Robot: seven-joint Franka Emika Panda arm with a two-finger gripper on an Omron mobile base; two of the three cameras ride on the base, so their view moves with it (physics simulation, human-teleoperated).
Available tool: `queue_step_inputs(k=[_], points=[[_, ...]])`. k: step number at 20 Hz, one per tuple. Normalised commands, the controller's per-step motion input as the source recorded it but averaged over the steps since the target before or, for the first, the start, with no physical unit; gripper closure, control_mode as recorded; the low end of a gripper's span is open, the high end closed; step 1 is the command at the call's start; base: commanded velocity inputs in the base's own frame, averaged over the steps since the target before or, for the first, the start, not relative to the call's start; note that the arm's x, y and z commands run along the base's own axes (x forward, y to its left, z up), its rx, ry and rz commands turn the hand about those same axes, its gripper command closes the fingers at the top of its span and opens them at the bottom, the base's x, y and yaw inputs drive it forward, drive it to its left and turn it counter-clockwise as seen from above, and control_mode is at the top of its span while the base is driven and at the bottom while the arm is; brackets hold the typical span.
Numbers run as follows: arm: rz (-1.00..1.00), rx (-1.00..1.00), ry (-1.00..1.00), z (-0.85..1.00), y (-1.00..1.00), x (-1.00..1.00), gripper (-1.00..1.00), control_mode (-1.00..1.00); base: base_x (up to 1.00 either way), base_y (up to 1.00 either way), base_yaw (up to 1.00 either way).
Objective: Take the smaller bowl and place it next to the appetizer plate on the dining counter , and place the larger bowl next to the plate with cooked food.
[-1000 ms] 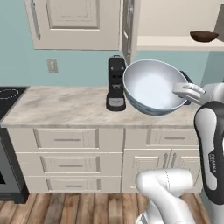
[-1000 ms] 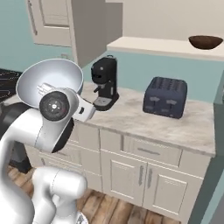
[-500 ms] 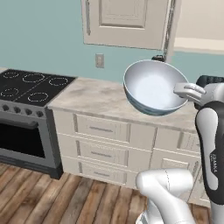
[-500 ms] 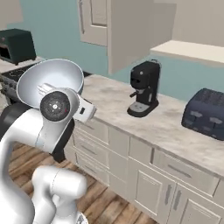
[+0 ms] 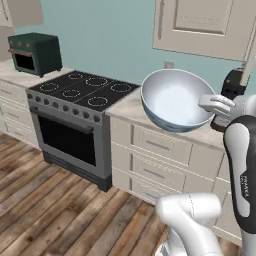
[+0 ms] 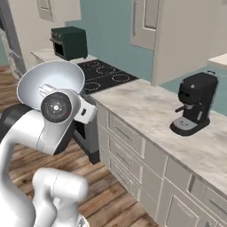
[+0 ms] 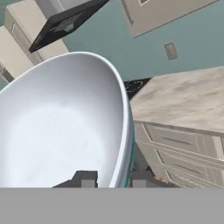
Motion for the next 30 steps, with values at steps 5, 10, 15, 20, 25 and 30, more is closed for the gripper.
queue_step_inputs(k=[5,10,15,20,25,30], points=[[0.0,0.0,0.0,0.0,0.0,0.0,1.0,1.0,0.05,0.53,0.44],[0.0,0.0,0.0,0.0,0.0,0.0,1.0,1.0,-0.09,0.48,0.38],[0.0,0.0,0.0,0.0,0.0,0.0,1.0,1.0,-0.27,0.45,0.39],[0.0,0.0,0.0,0.0,0.0,0.0,1.0,1.0,-0.24,0.48,0.38],[0.0,0.0,0.0,0.0,0.0,0.0,1.0,1.0,-0.09,0.59,0.35],[0.0,0.0,0.0,0.0,0.0,0.0,1.0,1.0,-0.2,0.73,0.29]])
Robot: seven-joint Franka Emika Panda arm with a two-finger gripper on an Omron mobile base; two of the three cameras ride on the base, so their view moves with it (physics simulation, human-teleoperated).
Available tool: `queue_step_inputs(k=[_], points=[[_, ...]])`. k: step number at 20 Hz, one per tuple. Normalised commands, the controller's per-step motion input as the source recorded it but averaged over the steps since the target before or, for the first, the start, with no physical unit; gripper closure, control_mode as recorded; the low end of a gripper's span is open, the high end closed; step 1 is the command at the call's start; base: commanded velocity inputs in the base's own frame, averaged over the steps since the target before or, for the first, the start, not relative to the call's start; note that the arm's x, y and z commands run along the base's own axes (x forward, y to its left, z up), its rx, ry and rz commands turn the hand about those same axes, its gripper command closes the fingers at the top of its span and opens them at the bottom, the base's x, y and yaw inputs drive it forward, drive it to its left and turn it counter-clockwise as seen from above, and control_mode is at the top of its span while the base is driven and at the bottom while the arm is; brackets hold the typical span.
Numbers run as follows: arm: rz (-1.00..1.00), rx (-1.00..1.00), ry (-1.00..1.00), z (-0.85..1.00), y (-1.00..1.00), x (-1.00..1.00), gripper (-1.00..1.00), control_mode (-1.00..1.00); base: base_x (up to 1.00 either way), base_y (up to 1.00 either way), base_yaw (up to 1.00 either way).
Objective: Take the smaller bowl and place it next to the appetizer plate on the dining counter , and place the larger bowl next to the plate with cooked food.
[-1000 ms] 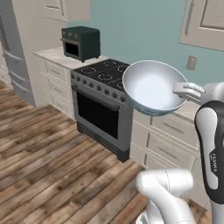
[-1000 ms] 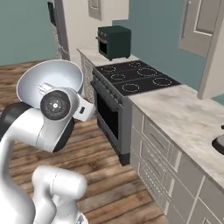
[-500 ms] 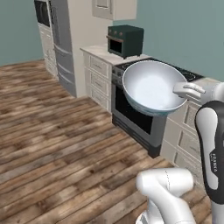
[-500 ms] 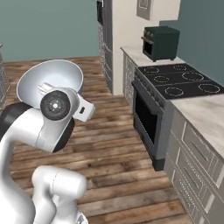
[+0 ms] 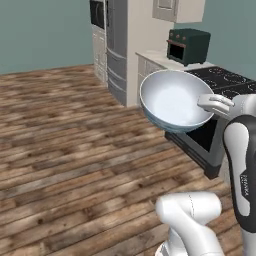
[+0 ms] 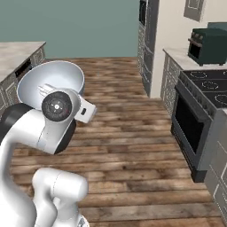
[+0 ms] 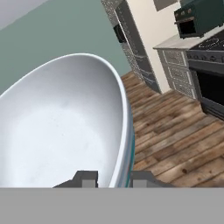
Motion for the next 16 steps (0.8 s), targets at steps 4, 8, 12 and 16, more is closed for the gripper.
queue_step_inputs(k=[4,8,12,16], points=[[0.0,0.0,0.0,0.0,0.0,0.0,1.0,1.0,-0.24,0.73,0.26],[0.0,0.0,0.0,0.0,0.0,0.0,1.0,1.0,-0.42,0.67,0.22],[0.0,0.0,0.0,0.0,0.0,0.0,1.0,1.0,-0.52,0.33,0.19],[0.0,0.0,0.0,0.0,0.0,0.0,1.0,1.0,-0.22,0.0,0.13]])
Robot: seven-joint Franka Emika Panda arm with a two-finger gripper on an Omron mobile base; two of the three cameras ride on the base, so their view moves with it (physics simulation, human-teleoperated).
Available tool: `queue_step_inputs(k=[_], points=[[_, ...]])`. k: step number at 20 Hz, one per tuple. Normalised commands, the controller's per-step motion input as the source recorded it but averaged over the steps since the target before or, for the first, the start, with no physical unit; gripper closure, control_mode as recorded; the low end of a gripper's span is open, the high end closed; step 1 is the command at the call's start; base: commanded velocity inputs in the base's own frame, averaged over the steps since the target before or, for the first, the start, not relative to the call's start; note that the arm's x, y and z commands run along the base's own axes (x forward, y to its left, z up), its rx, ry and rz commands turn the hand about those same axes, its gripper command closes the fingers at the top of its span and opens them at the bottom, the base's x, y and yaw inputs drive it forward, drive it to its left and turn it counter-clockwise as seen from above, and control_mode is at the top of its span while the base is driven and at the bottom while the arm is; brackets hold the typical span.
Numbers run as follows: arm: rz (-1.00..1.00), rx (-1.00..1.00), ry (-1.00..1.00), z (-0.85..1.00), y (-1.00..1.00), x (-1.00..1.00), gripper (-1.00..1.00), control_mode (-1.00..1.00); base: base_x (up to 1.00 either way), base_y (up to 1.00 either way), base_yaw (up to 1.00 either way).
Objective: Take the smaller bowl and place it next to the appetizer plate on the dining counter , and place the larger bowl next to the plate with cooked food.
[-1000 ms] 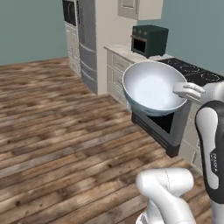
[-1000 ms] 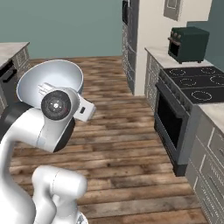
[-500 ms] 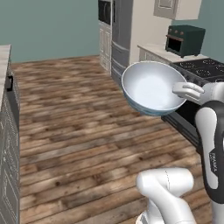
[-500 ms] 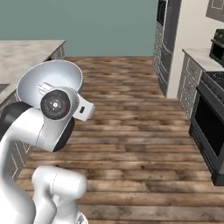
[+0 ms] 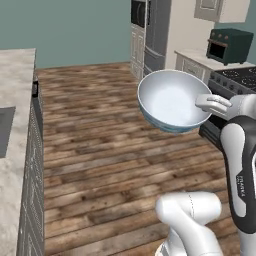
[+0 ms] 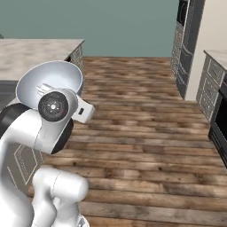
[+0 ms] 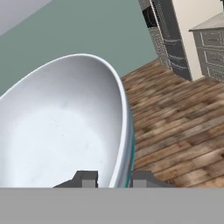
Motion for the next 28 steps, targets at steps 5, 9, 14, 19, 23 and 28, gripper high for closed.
queue_step_inputs(k=[5,9,14,19,23,28], points=[[0.0,0.0,0.0,0.0,0.0,0.0,1.0,1.0,0.44,-0.4,0.02],[0.0,0.0,0.0,0.0,0.0,0.0,1.0,1.0,1.0,-0.29,0.0],[0.0,0.0,0.0,0.0,0.0,0.0,1.0,1.0,1.0,-0.17,0.0],[0.0,0.0,0.0,0.0,0.0,0.0,1.0,1.0,1.0,0.0,0.0],[0.0,0.0,0.0,0.0,0.0,0.0,1.0,1.0,1.0,0.0,0.0],[0.0,0.0,0.0,0.0,0.0,0.0,1.0,1.0,1.0,0.0,0.0]])
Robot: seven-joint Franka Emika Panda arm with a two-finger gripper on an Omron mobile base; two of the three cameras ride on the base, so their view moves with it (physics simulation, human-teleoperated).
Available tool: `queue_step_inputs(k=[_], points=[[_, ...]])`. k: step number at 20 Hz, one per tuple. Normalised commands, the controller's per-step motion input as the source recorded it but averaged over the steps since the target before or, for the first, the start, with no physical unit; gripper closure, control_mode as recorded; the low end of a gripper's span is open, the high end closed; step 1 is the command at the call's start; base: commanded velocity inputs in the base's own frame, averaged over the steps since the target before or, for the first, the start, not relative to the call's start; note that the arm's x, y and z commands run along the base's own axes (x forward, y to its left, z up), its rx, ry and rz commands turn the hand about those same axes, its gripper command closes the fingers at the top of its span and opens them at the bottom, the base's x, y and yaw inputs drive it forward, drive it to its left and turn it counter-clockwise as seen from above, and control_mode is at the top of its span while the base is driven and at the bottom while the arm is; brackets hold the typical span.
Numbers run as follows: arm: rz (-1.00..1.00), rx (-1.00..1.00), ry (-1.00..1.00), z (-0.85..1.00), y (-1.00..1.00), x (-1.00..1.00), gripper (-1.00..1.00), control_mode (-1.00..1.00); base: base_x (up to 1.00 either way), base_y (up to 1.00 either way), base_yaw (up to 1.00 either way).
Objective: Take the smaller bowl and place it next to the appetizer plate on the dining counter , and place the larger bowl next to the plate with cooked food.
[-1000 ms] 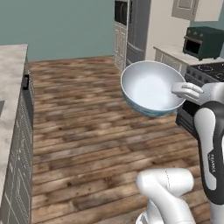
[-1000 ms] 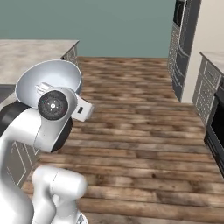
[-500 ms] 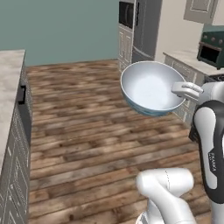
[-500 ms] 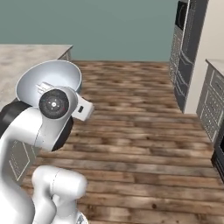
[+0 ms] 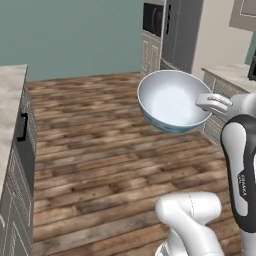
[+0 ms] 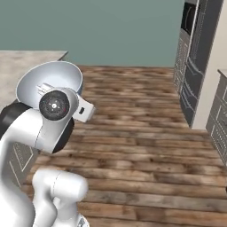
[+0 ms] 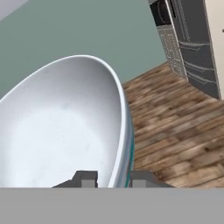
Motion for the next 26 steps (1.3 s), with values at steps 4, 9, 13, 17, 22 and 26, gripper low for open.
queue_step_inputs(k=[4,9,13,17,22,26], points=[[0.0,0.0,0.0,0.0,0.0,0.0,1.0,1.0,1.0,0.0,0.0],[0.0,0.0,0.0,0.0,0.0,0.0,1.0,1.0,1.0,0.0,0.0],[0.0,0.0,0.0,0.0,0.0,0.0,1.0,1.0,1.0,-0.06,0.0],[0.0,0.0,0.0,0.0,0.0,0.0,1.0,1.0,1.0,-0.23,0.0],[0.0,0.0,0.0,0.0,0.0,0.0,1.0,1.0,1.0,-0.15,0.0],[0.0,0.0,0.0,0.0,0.0,0.0,1.0,1.0,1.0,-0.09,0.0]])
